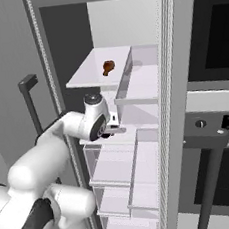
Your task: Place one eggplant and one chicken drumstick in each tupperware on the nearby counter, to pack two identical lunches.
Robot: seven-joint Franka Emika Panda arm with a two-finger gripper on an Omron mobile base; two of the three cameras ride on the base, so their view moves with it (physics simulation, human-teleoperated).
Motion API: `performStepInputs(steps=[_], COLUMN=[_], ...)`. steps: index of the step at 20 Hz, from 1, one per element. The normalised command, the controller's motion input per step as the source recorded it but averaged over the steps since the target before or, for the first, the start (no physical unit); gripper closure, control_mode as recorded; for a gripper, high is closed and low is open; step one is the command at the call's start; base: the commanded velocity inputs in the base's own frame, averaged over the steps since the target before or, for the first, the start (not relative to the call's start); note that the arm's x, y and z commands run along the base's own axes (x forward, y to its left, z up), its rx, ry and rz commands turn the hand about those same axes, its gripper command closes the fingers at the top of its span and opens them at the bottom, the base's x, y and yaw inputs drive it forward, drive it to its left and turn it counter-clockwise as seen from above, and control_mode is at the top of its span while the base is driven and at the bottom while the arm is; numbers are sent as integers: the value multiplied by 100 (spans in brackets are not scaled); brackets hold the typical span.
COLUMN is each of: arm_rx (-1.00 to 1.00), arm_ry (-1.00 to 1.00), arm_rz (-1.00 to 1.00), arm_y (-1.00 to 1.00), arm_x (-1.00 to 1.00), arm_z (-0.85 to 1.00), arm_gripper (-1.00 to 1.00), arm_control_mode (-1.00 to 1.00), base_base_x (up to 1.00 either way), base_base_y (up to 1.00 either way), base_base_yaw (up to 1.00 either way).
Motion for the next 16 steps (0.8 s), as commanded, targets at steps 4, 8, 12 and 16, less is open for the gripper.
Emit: performStepInputs(steps=[4,8,12,16], arm_rx=[0,0,-1,-9], arm_ry=[0,-3,-3,5], arm_rz=[4,7,9,21], arm_y=[26,20,54,93], arm_x=[-100,-100,-82,-60], arm_z=[100,100,100,54], arm_gripper=[100,100,100,100], arm_control_mode=[-100,-100,-100,-100], base_base_x=[0,0,0,0], base_base_y=[0,0,0,0], base_base_yaw=[0,0,0,0])
